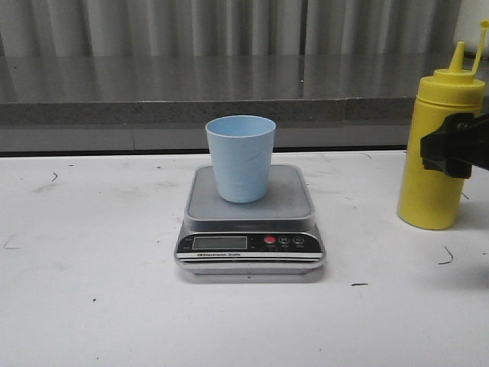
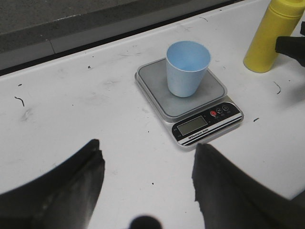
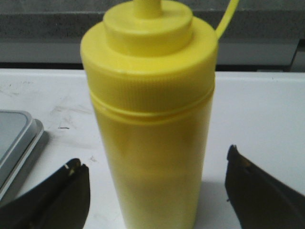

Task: Pour seasoning into cup on scale with both arms
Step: 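Move the right gripper to the yellow squeeze bottle and grasp it, then lift the yellow bottle with the right gripper toward the cup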

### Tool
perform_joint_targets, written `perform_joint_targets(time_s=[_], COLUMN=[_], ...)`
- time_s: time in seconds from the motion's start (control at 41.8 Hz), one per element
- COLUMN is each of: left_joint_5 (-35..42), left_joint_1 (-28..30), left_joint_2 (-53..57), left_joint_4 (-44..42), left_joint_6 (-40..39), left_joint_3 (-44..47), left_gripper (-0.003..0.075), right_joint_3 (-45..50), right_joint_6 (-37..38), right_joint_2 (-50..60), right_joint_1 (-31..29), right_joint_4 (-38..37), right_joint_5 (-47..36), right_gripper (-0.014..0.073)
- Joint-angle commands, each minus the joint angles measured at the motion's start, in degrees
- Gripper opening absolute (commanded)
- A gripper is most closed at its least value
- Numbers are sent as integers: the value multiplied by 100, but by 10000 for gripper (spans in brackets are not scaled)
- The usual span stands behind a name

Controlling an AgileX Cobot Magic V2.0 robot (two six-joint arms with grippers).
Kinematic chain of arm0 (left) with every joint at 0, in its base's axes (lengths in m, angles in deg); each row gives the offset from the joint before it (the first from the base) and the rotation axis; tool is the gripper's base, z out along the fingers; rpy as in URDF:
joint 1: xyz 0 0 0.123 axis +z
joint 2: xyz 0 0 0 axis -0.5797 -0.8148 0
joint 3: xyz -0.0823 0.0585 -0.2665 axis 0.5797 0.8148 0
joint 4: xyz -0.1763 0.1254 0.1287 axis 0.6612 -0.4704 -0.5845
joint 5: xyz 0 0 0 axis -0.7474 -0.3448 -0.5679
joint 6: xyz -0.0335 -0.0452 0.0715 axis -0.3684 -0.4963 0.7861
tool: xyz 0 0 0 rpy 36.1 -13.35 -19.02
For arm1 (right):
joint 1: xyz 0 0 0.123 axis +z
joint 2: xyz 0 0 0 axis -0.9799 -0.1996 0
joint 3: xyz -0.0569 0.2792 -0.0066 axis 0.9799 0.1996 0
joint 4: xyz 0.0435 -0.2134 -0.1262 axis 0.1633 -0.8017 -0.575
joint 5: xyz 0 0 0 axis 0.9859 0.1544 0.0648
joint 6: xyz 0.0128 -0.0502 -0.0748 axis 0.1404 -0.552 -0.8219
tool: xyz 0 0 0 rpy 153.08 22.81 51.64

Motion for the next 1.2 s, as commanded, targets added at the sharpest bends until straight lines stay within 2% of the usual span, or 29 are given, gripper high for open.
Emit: perform_joint_targets(time_s=[0.0, 0.287, 0.454, 0.526, 0.622, 0.693, 0.741, 0.861, 1.028, 1.172], left_joint_5=[457, 457, 457, 457, 457, 457, 457, 457, 457, 457], left_joint_1=[2, 2, 2, 2, 2, 2, 2, 2, 2, 2], left_joint_2=[-5, -5, -5, -5, -5, -5, -5, -5, -5, -5], left_joint_4=[21, 21, 21, 21, 21, 21, 21, 21, 21, 21], left_joint_6=[-26, -26, -26, -26, -26, -26, -26, -26, -26, -26], left_joint_3=[-160, -160, -160, -160, -160, -160, -160, -160, -160, -160], left_gripper=[409, 409, 409, 409, 409, 409, 409, 409, 409, 409], right_joint_3=[-284, -1174, -1433, -1421, -1416, -1416, -1416, -1416, -1459, -1782], right_joint_6=[35, 35, 35, 35, 30, 14, -12, -129, -617, -1409], right_joint_2=[-200, -1242, -1569, -1575, -1563, -1512, -1437, -1027, -163, 527], right_joint_1=[12, 12, 12, 12, 12, 12, 12, 12, 12, 12], right_joint_4=[-79, 324, 190, 134, 56, -51, -143, -392, -762, -1115], right_joint_5=[-847, -1106, -1119, -1127, -1127, -1124, -1059, -673, 288, 1694], right_gripper=[603, 603, 601, 550, 393, 307, 291, 291, 291, 291])
